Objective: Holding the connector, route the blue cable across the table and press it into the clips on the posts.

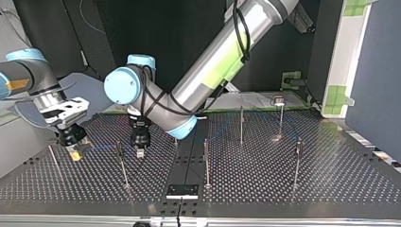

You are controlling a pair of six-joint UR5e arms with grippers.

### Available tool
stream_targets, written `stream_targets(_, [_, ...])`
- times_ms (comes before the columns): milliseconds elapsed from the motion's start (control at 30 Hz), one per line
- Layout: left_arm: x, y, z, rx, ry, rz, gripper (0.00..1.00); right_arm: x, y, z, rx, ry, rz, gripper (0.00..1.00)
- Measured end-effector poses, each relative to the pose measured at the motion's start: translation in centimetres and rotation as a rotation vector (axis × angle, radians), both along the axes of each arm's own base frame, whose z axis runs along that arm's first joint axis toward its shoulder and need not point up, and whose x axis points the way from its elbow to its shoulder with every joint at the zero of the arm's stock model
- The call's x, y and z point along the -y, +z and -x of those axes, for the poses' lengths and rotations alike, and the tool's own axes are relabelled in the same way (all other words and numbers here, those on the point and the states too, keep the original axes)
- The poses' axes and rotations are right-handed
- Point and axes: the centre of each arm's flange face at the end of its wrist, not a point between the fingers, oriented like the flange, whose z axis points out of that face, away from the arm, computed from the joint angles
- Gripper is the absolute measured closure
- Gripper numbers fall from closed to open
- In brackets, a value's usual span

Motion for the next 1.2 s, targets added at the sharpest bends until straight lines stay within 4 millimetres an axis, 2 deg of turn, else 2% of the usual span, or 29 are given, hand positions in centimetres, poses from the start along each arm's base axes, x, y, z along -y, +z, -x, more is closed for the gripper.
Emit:
stream_targets(267, [-0.2,-3.2,-2.4,-0.017,-0.039,-0.017,1.0,1.5,-1.3,0.4,-0.001,-0.002,-0.013,1.0])
stream_targets(433, [-0.4,-3.7,-3.3,-0.013,-0.068,-0.017,1.0,2.4,-0.9,0.6,0.002,-0.006,-0.001,1.0])
stream_targets(467, [-0.5,-3.7,-3.4,-0.013,-0.072,-0.017,0.95,2.5,-0.8,0.7,0.003,-0.006,0.002,1.0])
stream_targets(500, [-0.5,-3.7,-3.5,-0.014,-0.074,-0.018,0.95,2.6,-0.7,0.7,0.003,-0.007,0.004,1.0])
stream_targets(567, [-0.5,-3.8,-3.4,-0.019,-0.079,-0.022,0.74,2.7,-0.5,0.8,0.004,-0.008,0.008,1.0])
stream_targets(600, [-0.4,-3.8,-3.3,-0.022,-0.08,-0.024,0.74,2.8,-0.5,0.8,0.004,-0.008,0.009,1.0])
stream_targets(667, [-0.3,-3.9,-3.0,-0.03,-0.083,-0.029,0.52,2.8,-0.4,0.8,0.004,-0.008,0.01,1.0])
stream_targets(700, [-0.3,-3.9,-2.9,-0.035,-0.085,-0.033,0.52,2.8,-0.4,0.8,0.004,-0.008,0.01,1.0])
stream_targets(733, [-0.2,-4.0,-2.6,-0.042,-0.088,-0.038,0.28,2.8,-0.4,0.8,0.003,-0.009,0.011,1.0])
stream_targets(767, [-0.1,-4.1,-2.5,-0.047,-0.09,-0.041,0.12,2.8,-0.4,0.8,0.003,-0.008,0.011,1.0])
stream_targets(800, [0.0,-4.2,-2.3,-0.052,-0.092,-0.045,0.12,2.8,-0.4,0.8,0.003,-0.008,0.011,1.0])
stream_targets(833, [0.1,-4.2,-2.1,-0.059,-0.095,-0.051,0.0,2.8,-0.4,0.8,0.002,-0.008,0.011,1.0])
stream_targets(1200, [0.2,-4.5,-0.2,-0.125,-0.08,-0.083,0.0,2.8,-0.4,0.8,0.0,-0.006,0.011,1.0])
